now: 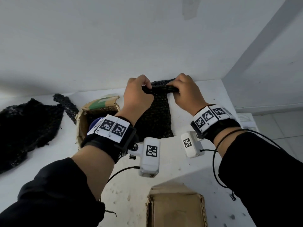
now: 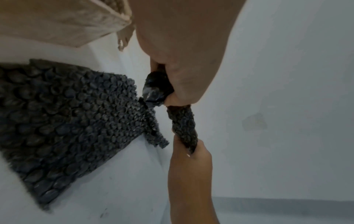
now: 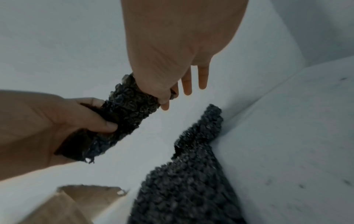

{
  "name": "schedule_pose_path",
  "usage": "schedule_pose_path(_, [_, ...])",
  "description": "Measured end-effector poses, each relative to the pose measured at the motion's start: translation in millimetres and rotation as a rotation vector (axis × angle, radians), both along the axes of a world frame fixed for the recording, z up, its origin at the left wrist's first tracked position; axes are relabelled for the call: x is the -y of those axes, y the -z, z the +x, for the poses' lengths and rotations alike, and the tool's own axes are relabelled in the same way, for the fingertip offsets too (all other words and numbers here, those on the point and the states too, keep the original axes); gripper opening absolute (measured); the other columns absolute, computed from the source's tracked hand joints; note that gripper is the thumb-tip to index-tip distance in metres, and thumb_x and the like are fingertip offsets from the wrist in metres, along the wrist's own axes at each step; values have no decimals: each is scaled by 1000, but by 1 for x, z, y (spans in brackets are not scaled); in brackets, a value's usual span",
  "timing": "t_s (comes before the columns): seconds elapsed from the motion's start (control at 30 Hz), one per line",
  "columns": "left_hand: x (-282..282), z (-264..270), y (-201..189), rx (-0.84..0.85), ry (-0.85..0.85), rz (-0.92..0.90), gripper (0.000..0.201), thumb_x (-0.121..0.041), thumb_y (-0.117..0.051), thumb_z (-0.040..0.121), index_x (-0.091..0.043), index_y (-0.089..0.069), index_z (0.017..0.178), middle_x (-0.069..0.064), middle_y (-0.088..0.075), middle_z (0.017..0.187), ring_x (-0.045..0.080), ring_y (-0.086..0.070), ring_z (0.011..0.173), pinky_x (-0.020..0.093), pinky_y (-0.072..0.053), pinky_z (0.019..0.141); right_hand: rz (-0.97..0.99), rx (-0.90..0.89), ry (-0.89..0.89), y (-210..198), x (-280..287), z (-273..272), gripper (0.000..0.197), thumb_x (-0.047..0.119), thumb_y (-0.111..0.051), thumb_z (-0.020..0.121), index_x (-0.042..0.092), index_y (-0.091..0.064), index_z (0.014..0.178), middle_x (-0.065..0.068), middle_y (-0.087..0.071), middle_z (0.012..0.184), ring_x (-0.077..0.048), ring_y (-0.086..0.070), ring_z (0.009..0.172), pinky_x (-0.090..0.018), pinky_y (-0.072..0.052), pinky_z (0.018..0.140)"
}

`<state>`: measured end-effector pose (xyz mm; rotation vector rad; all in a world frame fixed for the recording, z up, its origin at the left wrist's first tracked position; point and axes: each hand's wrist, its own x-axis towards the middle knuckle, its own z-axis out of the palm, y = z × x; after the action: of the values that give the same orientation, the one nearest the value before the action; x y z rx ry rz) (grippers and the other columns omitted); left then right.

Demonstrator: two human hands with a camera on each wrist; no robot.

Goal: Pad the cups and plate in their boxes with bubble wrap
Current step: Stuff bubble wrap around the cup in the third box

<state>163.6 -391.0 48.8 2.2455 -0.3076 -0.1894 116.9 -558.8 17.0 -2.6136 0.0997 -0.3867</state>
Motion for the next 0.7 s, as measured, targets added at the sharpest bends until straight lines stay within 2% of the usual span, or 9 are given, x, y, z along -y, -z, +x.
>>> schedule_pose_path(0.07, [-16, 4, -12, 54, 0, -12, 35, -1, -62, 74, -32, -46, 69, -3, -50, 99, 8, -49, 69, 6, -35, 52, 137, -4, -15, -17, -7, -2, 37, -3, -50, 81, 7, -67, 113, -12, -59, 98, -23, -56, 91, -25, -41, 75])
schedule_pose_path(0.17, [-48, 7, -32, 29, 32, -96, 32, -4, -69, 69, -31, -52, 65, -5, -61, 84, 23, -62, 72, 29, -50, 63, 295, 11, -82, -43, -29, -5, 51, -9, -47, 79, 19, -62, 120, -2, -62, 114, 3, -56, 86, -13, -41, 81])
schedule_pose_path(0.2, [-63, 8, -38, 10, 48, -107, 32, -3, -72, 68, -29, -54, 66, -3, -64, 81, 24, -64, 70, 32, -51, 63, 332, -9, -107, -50, -40, -6, 51, -9, -46, 79, 22, -62, 117, -1, -62, 114, 2, -57, 84, -16, -44, 81])
schedule_pose_path(0.27, [-91, 8, -45, -11, 75, -92, 32, -1, -75, 66, -28, -58, 68, 0, -66, 79, 19, -62, 65, 28, -50, 62, 352, -81, -142, -62, -62, -7, 46, -8, -47, 78, 25, -67, 104, -7, -61, 105, -14, -58, 86, -23, -47, 82])
schedule_pose_path(0.3, [-106, 9, -47, -17, 85, -82, 31, 1, -76, 66, -27, -61, 68, -1, -66, 75, 15, -60, 64, 26, -49, 63, 348, -126, -156, -66, -75, -7, 45, -9, -47, 78, 25, -69, 99, -8, -57, 100, -19, -57, 86, -21, -45, 81])
schedule_pose_path(0.4, [-146, 7, -45, -71, 91, -49, 31, 3, -77, 65, -25, -66, 67, -2, -67, 69, 14, -60, 66, 27, -51, 69, 352, -234, -208, -70, -116, -9, 40, -8, -49, 77, 22, -70, 92, -4, -47, 97, -18, -53, 87, -12, -39, 79])
schedule_pose_path(0.5, [-176, 2, -33, -111, 94, 15, 35, 4, -75, 68, -30, -67, 66, -1, -68, 71, 17, -62, 66, 30, -54, 69, 346, -320, -274, -65, -151, -10, 32, -2, -53, 78, 22, -68, 95, -2, -47, 101, -15, -52, 95, -17, -38, 86])
schedule_pose_path(0.6, [-196, -3, -19, -91, 89, 103, 36, -1, -72, 70, -36, -67, 62, -6, -67, 74, 22, -64, 73, 34, -56, 71, 310, -335, -322, -53, -179, -14, 24, 2, -59, 79, 18, -70, 94, 3, -58, 95, -14, -56, 90, -26, -46, 85])
schedule_pose_path(0.7, [-202, -8, -9, -30, 173, 189, 31, -4, -72, 71, -35, -69, 71, -6, -69, 84, 17, -63, 83, 28, -52, 76, 257, -324, -294, -39, -194, -20, 21, 2, -62, 79, 15, -73, 92, -2, -70, 94, -17, -63, 90, -37, -51, 83])
